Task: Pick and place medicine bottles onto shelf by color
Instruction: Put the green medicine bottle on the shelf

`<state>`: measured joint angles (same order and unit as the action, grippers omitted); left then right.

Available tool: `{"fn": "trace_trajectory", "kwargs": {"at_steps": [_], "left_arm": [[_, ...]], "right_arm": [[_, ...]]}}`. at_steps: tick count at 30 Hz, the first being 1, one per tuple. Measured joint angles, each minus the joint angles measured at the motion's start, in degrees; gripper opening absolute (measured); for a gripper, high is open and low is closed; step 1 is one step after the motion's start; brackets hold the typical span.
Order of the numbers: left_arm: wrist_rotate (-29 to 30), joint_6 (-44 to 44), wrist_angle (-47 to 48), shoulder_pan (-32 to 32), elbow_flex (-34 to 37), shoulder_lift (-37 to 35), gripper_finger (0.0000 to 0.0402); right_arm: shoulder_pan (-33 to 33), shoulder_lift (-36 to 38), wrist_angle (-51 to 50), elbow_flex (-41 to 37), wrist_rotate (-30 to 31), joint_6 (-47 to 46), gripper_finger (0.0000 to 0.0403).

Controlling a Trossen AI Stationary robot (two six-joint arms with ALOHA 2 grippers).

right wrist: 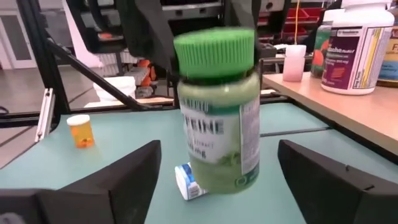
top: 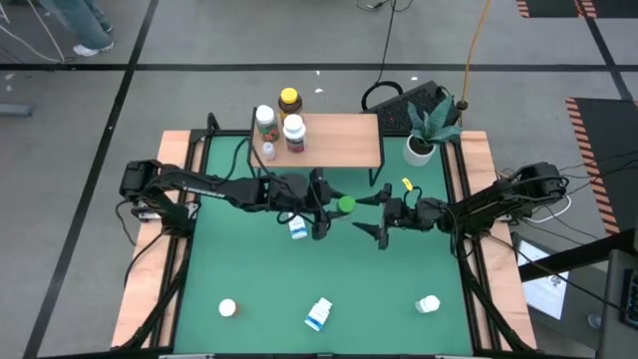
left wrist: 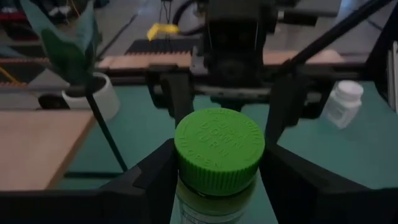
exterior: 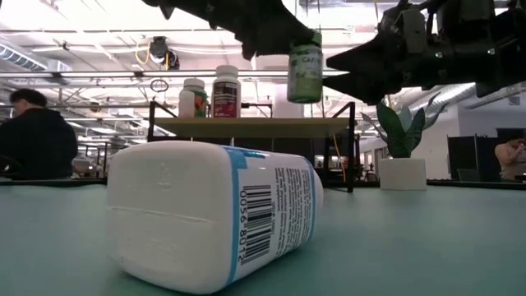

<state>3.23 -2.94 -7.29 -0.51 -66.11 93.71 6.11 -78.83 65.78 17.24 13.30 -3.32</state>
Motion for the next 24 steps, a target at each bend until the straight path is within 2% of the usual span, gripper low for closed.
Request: {"fn": "trace_trajectory", "kwargs": {"at_steps": [7,13,19,24], "left_arm": [[6.02,0.1,4.4,0.07,0.0,0.03,0.0212],[9.63,0.08,9.56,0.13,0.0,-2.75,0.0201],[10.4,-0.16,17.3,0.13,0.02,-8.48,0.0211],[10.52,-1.02,16.98,0.84,3.33,-12.22,0.0204]], "right_arm": [[-0.02,1.1,2.39,-2.28,0.18,-1.61,0.0338],[-0.11,7.06,3.5,-6.55,2.05,-2.2,0.0335],[-0.13,12.84,5.41,-10.86,3.56,-3.21,0.0334],[-0.13,15.05,7.06,-12.65,3.46,-4.16,0.0334]]}}
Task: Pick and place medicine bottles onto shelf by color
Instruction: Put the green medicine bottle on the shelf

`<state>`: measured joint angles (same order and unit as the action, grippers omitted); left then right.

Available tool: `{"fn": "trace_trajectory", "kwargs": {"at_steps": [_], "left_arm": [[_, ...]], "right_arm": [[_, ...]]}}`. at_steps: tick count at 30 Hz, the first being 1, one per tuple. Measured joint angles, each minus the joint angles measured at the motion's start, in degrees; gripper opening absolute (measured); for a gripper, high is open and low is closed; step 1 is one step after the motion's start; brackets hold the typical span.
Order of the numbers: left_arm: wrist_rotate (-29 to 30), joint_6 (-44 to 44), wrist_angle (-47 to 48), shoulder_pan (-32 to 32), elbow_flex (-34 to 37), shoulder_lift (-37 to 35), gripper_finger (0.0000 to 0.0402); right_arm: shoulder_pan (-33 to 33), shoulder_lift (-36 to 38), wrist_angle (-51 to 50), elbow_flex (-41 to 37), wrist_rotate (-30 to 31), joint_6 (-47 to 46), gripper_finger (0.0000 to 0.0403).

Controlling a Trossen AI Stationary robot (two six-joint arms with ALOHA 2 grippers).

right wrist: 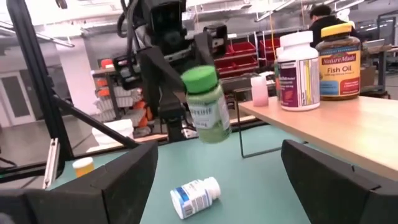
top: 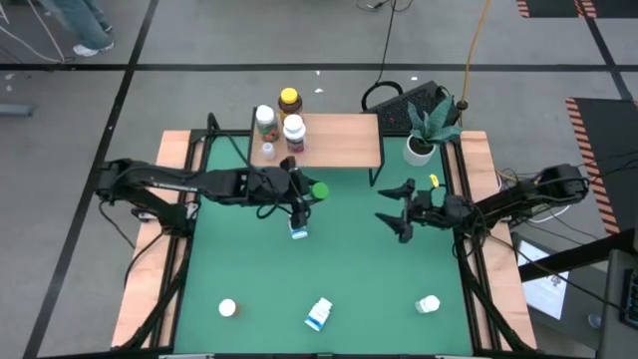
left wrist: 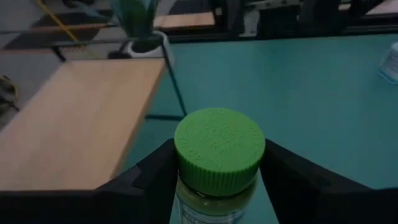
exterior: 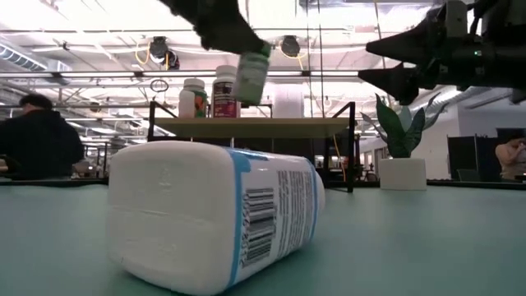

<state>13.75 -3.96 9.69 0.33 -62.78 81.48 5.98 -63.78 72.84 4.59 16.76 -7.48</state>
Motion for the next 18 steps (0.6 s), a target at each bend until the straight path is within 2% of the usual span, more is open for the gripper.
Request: {"fn": "trace_trajectory", "kwargs": {"at_steps": [8,11,18], "left_arm": [[1.75,1.83,-5.34,6.69,11.65,-10.16,0.0213],[-1.66,1.61,-9.78,8.81,14.88,-13.02,0.0211],[-2.76,1.5,-12.22,13.47,17.93,-14.86,0.0205]], "right_arm": [[0.0,0.06,-0.2,-0.08,-0.05,-0.72,0.0334],[0.0,0.08,-0.2,-0.08,-0.07,-0.79,0.0334],[0.0,0.08,-0.4,-0.1,-0.12,-0.84,0.0334]]}}
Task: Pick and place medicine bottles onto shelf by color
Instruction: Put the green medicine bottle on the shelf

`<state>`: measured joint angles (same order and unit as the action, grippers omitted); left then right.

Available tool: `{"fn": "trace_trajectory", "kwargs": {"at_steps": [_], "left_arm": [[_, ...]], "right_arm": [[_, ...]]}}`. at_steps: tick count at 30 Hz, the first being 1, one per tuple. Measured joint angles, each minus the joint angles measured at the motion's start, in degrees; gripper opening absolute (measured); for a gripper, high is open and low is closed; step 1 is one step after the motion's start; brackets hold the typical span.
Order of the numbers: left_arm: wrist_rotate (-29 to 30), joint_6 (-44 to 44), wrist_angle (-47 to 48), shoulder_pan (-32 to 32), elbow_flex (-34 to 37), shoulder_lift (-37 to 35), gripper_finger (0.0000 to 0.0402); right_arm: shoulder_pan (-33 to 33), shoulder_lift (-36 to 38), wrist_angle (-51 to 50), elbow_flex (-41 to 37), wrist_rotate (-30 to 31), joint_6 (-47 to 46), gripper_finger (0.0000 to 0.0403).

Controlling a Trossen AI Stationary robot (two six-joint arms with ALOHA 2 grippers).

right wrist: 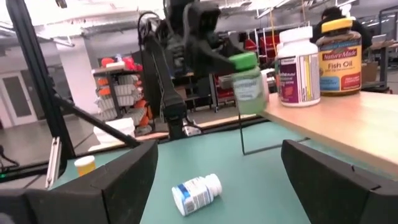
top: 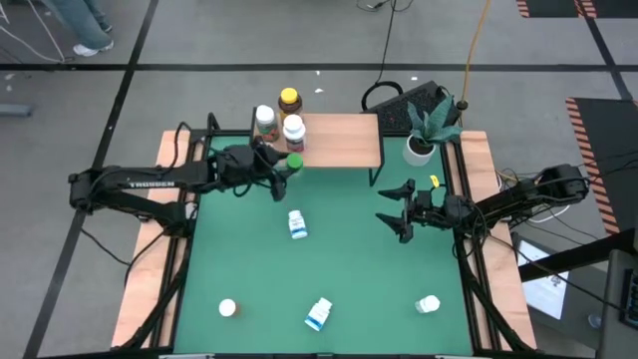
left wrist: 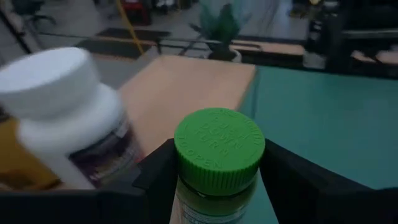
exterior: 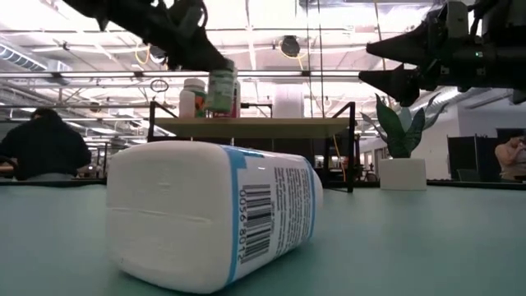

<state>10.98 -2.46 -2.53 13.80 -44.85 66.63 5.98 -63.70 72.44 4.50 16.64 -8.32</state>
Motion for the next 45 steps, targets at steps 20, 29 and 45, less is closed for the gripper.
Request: {"fn": "trace_trajectory", "kwargs": {"at_steps": [20,29,45], "left_arm": [[-2.56,1.09,-5.56,7.9,1.42,0.2,0.0214],[-2.56,2.22,-12.17,9.44,4.64,0.24,0.0215],[-4.42,-1.18,-11.27,9.42,4.67,0.24,0.0216]], "right_arm": [[-0.02,0.0,0.62,0.06,1.31,0.02,0.0334],[-0.02,0.0,0.63,0.06,1.31,0.11,0.0334],[-0.02,0.0,0.6,0.06,1.29,0.18,0.0334]]}}
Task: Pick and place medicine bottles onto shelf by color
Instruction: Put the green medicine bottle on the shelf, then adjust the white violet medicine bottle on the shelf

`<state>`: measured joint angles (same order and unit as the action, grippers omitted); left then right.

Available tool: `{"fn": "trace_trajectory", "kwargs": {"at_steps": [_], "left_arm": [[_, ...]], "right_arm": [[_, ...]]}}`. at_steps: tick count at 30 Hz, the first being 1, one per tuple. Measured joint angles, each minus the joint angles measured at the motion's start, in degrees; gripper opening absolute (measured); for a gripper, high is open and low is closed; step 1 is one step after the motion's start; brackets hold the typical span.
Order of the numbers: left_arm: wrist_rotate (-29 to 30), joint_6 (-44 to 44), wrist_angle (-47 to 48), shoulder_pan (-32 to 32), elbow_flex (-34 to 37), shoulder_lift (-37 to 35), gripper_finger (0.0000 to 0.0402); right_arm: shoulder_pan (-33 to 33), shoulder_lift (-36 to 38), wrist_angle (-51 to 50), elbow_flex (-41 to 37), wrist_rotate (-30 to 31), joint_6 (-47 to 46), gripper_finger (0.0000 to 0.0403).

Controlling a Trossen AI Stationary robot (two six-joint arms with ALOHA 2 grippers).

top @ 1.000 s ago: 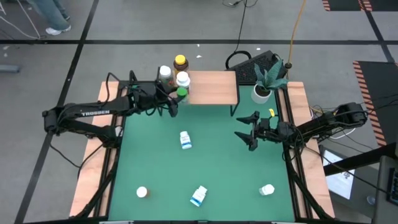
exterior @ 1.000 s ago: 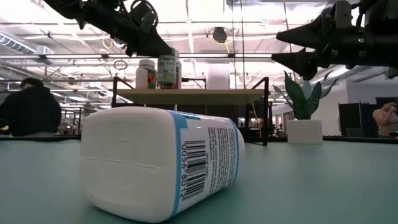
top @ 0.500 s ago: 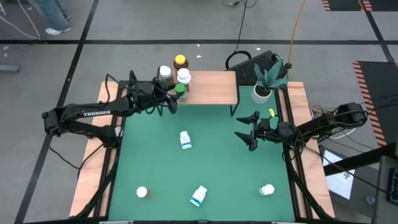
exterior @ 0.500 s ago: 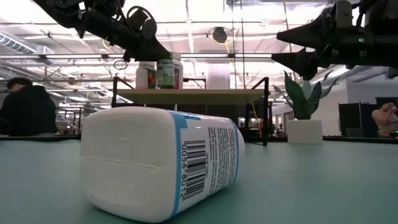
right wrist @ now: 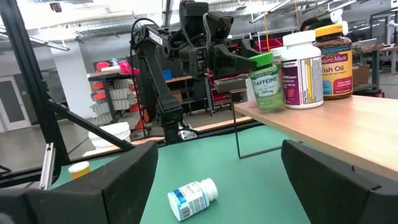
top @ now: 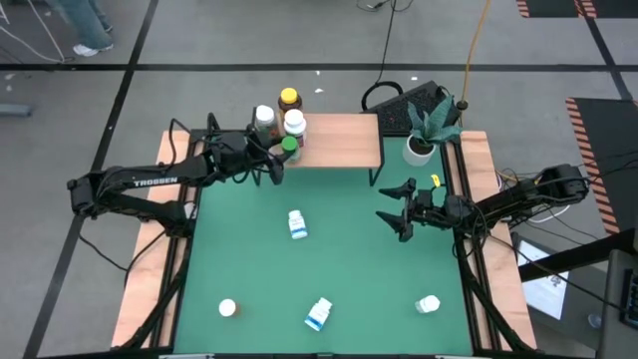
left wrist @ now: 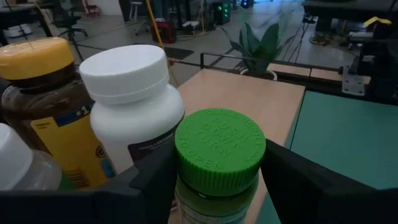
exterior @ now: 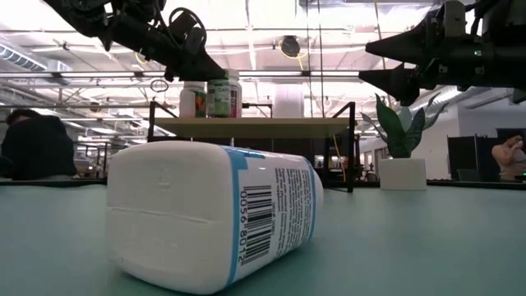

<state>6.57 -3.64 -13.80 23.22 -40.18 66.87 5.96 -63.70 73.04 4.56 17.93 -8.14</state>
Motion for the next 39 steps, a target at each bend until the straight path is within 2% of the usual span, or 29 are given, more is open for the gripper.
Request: {"fn": "trace_trajectory", "kwargs": {"at_steps": [9,19,23,30,35,39], "left_arm": [[-0.02,-1.27,0.07,0.0,0.0,0.0,0.022],[-0.02,-0.9,0.52,0.0,0.0,0.0,0.0278],[-0.02,-0.82,0.34,-0.08,0.02,-0.89,0.0286],[-0.02,-2.43,1.62,-1.81,0.02,-3.71,0.0279],[1.04,-4.94,2.62,-4.71,0.02,-6.33,0.0271],[3.28,-6.5,5.72,-7.4,0.01,-9.27,0.0261]], "right_arm": [[0.0,-0.02,-0.5,0.02,0.0,-0.12,0.0334],[0.02,-0.08,-3.33,0.61,0.0,0.1,0.0334],[0.02,-1.41,-10.35,3.36,0.0,0.61,0.0334],[0.02,-7.13,-16.48,9.48,0.13,5.28,0.0334],[-0.07,-13.47,-22.66,15.21,6.12,9.93,0.0334],[-0.43,-16.33,-23.64,21.0,6.19,16.26,0.0333]]}}
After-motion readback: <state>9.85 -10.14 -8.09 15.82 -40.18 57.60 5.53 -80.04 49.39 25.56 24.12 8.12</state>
